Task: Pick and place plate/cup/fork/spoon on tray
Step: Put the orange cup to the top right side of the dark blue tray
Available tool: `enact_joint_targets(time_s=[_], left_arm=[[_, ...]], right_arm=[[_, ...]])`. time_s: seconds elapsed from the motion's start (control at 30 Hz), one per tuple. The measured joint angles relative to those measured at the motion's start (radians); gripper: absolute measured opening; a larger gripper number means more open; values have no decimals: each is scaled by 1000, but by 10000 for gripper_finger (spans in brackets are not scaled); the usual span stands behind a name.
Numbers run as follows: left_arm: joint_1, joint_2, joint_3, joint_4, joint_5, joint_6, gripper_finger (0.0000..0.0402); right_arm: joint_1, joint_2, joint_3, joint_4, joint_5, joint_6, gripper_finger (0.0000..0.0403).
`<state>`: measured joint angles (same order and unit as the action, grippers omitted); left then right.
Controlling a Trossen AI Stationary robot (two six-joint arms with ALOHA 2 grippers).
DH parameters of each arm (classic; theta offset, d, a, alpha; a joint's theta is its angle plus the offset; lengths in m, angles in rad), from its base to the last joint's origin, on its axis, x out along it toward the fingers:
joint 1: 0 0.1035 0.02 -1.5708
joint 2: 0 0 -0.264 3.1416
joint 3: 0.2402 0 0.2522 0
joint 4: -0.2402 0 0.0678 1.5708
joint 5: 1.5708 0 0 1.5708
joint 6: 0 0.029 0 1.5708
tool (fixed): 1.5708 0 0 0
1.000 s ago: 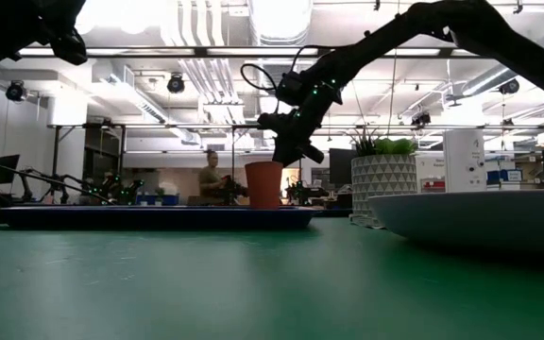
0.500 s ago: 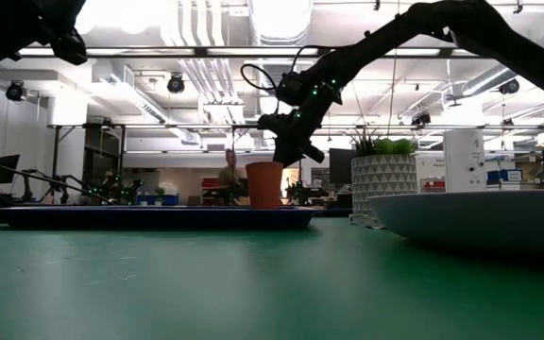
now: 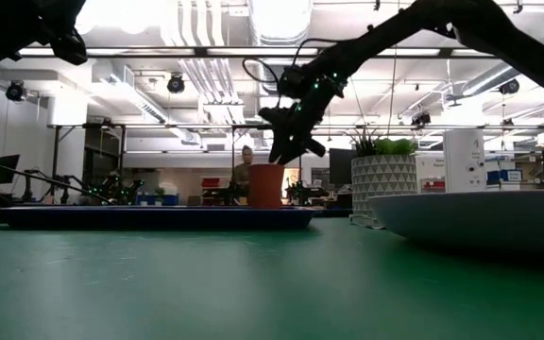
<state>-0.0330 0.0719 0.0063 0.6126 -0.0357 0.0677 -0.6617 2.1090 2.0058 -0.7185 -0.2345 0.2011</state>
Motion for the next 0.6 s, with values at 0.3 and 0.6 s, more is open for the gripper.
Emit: enact_joint_targets(time_s=[0.3, 0.6], left_arm=[[0, 0, 0, 7, -32, 1, 0], [0, 0, 0, 7, -55, 74, 0]], right_arm=[[52, -80, 43, -93, 0, 2, 100], [217, -136, 21, -160, 65, -54, 70]])
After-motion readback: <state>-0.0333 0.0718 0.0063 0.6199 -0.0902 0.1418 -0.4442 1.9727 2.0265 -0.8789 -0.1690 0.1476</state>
